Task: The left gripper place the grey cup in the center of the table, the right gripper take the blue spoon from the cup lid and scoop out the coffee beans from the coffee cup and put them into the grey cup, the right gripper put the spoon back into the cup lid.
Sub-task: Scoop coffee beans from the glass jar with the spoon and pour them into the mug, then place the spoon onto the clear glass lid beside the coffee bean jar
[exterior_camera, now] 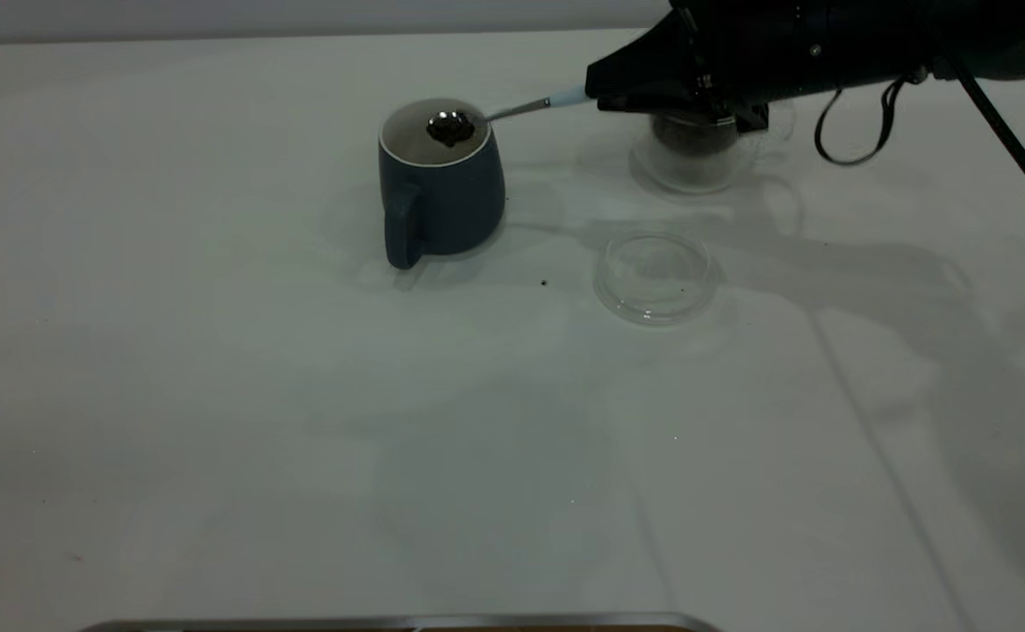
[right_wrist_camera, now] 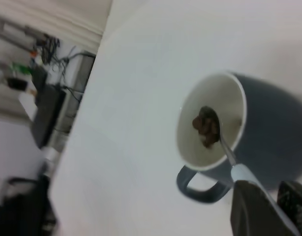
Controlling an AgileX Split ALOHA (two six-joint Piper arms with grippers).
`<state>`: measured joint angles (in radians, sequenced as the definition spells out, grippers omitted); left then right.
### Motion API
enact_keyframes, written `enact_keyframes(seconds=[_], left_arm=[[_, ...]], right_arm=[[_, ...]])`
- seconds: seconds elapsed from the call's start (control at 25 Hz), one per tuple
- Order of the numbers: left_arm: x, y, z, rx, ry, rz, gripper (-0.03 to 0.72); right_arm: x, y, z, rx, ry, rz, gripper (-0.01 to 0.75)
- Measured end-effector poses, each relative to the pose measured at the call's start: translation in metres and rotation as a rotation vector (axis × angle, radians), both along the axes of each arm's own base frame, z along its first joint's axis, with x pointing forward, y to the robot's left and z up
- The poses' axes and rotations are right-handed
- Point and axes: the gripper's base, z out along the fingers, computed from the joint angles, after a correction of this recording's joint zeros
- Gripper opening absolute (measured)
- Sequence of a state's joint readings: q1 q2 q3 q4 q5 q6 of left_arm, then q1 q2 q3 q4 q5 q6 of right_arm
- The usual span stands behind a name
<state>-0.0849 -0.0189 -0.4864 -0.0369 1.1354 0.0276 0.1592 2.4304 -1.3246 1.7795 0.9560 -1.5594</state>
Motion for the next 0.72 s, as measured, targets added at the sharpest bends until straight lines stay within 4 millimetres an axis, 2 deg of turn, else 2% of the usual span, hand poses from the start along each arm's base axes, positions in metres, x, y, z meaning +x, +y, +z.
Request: enact_keyframes(seconds=[0.2, 0.44, 0.52, 0.72], left_arm=[[0.000, 0.000, 0.000, 0.000, 0.000, 0.000, 0.588], [0.000, 0.000, 0.000, 0.000, 0.000, 0.000, 0.588], [0.000, 0.000, 0.000, 0.000, 0.000, 0.000, 0.588], [0.000, 0.000, 0.000, 0.000, 0.000, 0.000, 0.588]], right_arm=[[0.003, 0.001, 0.003, -0.081, -0.262, 0.117, 0.108], [0.003, 0.001, 0.006, -0.106, -0.323, 0.142, 0.108], [0.005, 0.000, 0.017, -0.099, -0.322, 0.130, 0.108], [0.003, -0.017, 0.063, 0.005, -0.248, 0.111, 0.108]])
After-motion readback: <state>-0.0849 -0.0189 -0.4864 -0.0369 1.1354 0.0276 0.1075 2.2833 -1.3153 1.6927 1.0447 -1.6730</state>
